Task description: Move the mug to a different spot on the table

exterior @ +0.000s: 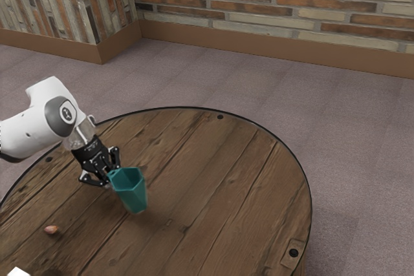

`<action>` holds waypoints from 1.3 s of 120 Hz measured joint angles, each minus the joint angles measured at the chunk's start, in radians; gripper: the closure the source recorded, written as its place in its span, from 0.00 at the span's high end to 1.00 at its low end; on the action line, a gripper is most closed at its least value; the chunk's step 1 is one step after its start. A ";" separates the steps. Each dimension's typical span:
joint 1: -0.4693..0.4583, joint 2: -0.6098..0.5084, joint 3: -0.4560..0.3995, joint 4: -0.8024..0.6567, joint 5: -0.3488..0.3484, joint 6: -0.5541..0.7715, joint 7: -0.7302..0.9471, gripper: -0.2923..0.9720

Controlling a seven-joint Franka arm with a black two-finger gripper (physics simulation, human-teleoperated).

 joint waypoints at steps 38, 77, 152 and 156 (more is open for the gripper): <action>0.029 0.126 0.001 0.137 -0.017 0.013 0.138 0.20; 0.044 0.178 -0.002 0.166 -0.122 0.018 0.255 0.35; 0.088 0.012 0.006 0.375 0.285 -0.115 0.404 0.75; 0.080 0.010 -0.010 0.419 0.330 -0.146 0.421 0.75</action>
